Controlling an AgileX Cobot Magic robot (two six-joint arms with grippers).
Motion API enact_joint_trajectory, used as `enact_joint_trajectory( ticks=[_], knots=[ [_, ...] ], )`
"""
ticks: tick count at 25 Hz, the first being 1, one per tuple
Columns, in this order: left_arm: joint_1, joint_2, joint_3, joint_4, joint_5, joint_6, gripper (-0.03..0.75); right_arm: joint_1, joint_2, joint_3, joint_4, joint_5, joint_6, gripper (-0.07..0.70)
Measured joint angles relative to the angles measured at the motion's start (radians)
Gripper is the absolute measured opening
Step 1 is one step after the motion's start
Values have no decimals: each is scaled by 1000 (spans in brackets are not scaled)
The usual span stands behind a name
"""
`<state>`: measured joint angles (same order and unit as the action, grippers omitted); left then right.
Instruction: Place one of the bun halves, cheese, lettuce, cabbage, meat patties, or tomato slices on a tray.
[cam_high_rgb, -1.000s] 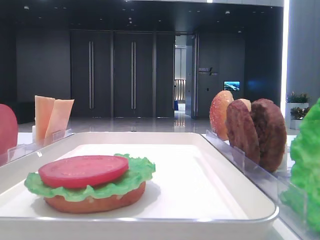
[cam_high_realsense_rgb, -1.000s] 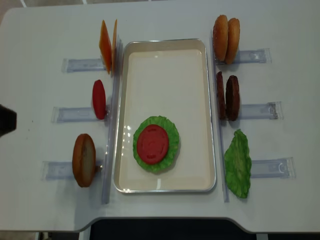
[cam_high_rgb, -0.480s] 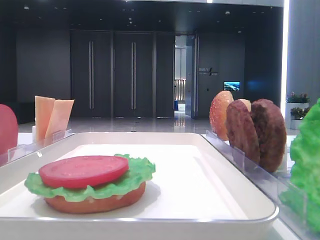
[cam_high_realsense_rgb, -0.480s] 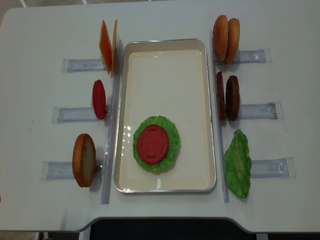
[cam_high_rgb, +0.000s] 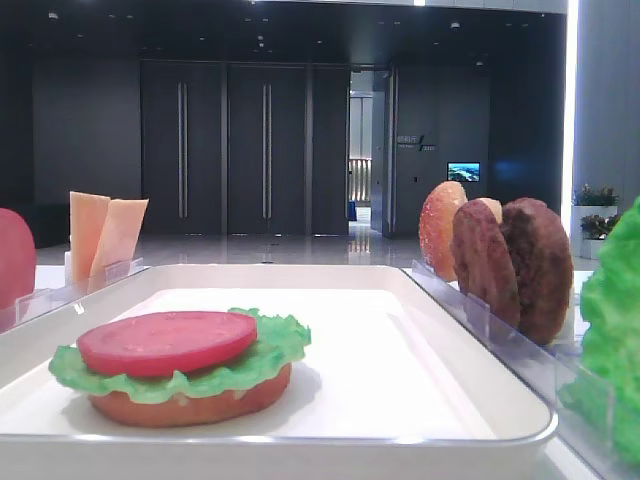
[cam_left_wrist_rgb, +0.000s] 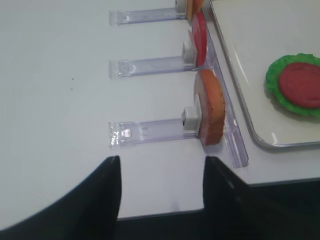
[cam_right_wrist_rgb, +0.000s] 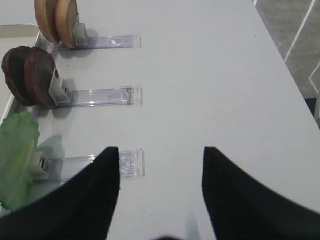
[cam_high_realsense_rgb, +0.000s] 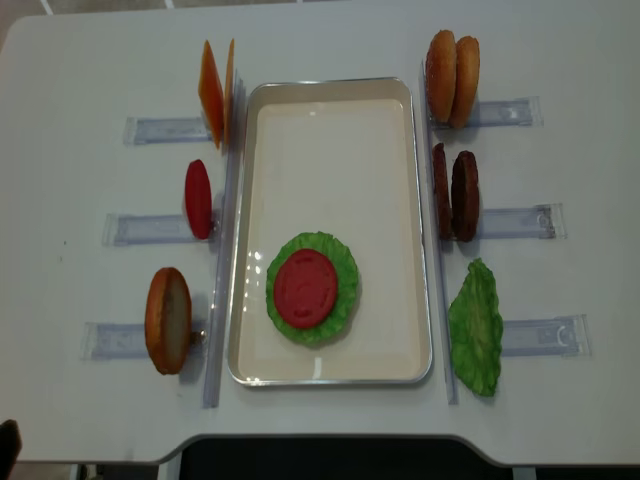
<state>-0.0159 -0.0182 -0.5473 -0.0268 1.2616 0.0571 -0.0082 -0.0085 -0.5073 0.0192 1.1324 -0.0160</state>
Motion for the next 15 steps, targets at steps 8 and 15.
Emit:
enact_joint_trajectory(
  ticks=[8,15],
  knots=[
    [0,0,70,-15,-128,40,381,0,0,0,0,0,0,361],
    [0,0,70,-14,-146,44,380,0,0,0,0,0,0,361]
  ],
)
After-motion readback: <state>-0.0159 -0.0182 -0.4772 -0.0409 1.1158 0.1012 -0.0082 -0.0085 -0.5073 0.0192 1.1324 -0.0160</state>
